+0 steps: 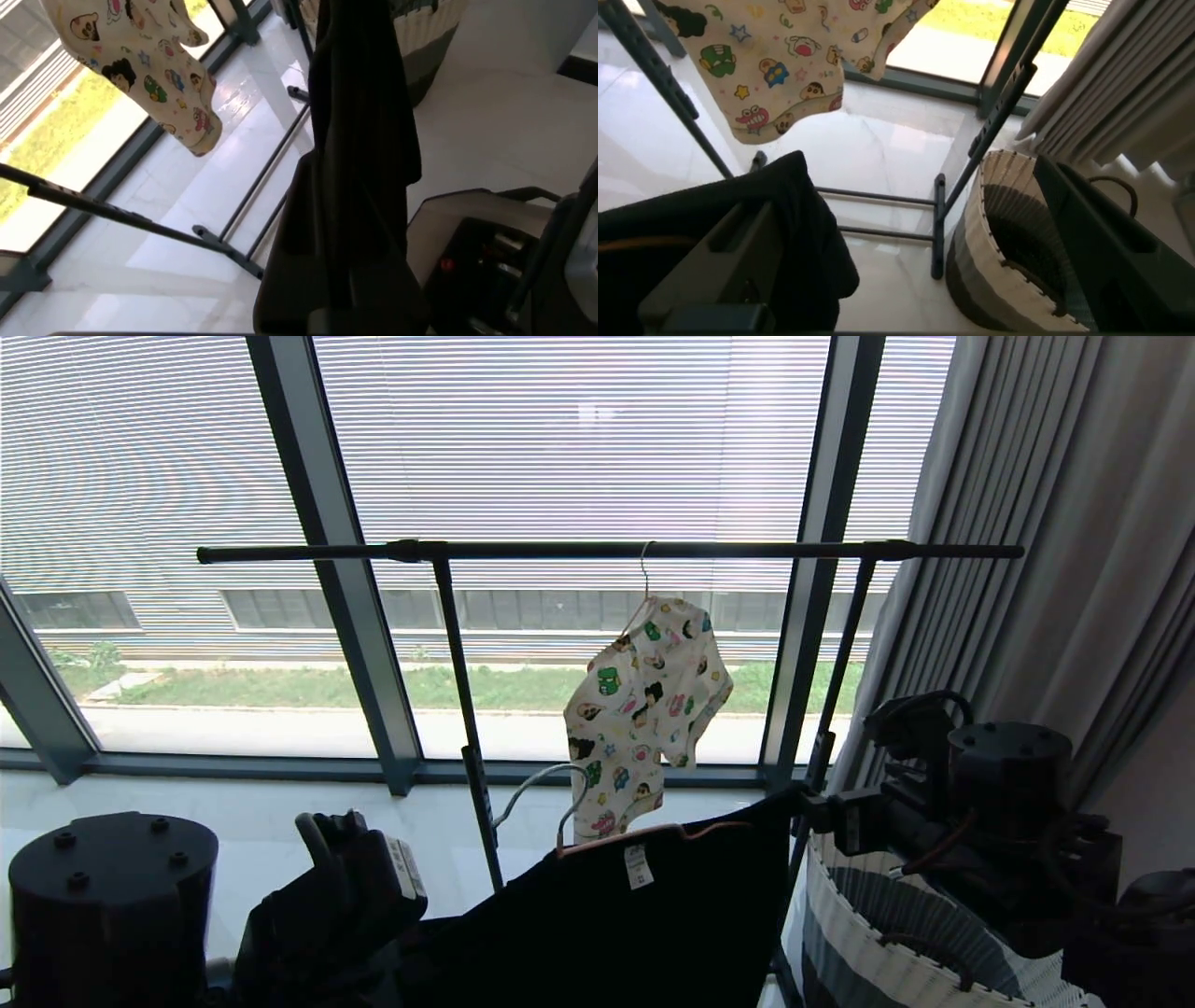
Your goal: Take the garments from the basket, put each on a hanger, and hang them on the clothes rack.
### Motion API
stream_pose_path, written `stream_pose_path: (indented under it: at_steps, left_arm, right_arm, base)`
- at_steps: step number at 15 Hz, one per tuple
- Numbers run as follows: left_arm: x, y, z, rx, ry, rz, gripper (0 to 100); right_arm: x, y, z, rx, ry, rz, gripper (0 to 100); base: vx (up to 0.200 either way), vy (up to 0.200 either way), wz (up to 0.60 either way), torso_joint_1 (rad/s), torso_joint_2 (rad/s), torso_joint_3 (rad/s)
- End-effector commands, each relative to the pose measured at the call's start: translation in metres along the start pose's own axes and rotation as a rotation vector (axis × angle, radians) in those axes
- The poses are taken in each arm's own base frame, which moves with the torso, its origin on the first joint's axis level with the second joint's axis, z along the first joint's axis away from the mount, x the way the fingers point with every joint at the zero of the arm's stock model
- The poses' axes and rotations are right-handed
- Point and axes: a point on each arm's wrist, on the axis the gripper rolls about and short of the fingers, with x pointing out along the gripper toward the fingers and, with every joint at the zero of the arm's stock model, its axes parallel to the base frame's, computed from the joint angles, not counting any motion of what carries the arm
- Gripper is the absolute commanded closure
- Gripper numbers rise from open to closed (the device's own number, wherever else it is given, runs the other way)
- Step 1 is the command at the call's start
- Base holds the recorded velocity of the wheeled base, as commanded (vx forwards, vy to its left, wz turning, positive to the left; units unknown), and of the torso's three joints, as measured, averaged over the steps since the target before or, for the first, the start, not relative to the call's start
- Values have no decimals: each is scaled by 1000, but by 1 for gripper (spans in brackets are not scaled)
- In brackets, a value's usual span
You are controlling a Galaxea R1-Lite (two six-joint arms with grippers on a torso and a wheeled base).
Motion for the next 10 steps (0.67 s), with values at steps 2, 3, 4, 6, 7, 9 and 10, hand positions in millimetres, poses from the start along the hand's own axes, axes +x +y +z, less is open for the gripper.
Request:
stream_pose_path:
  at_steps: [2, 3, 4, 6, 7, 9, 10]
  left_arm:
    - [27, 7, -13, -46, 161, 83, 100]
    - [32, 11, -12, -65, 168, 104, 100]
    - [36, 14, -8, -83, 159, 115, 100]
    - [39, 17, 0, -100, 134, 124, 100]
    - [38, 17, 1, -103, 123, 121, 100]
    - [34, 13, 7, -110, 84, 107, 100]
    - [23, 6, 15, -146, 14, 55, 100]
  right_arm:
    - [-37, 1, 28, -48, -123, 110, 0]
    - [-52, 3, 27, -89, -129, 139, 0]
    - [-67, 5, 24, -113, -118, 178, 0]
    - [-86, 7, 10, -157, -73, 248, 0]
    - [-87, 6, 5, -165, -58, 259, 0]
    - [-86, 5, 2, -172, -42, 261, 0]
    - [-73, -3, 0, -175, -16, 212, 0]
  base:
    - [0, 0, 0, 0, 0, 0]
    - [0, 0, 0, 0, 0, 0]
    - [0, 0, 0, 0, 0, 0]
    - [0, 0, 0, 0, 0, 0]
    - [0, 0, 0, 0, 0, 0]
    - [0, 0, 0, 0, 0, 0]
    - [0, 0, 0, 0, 0, 0]
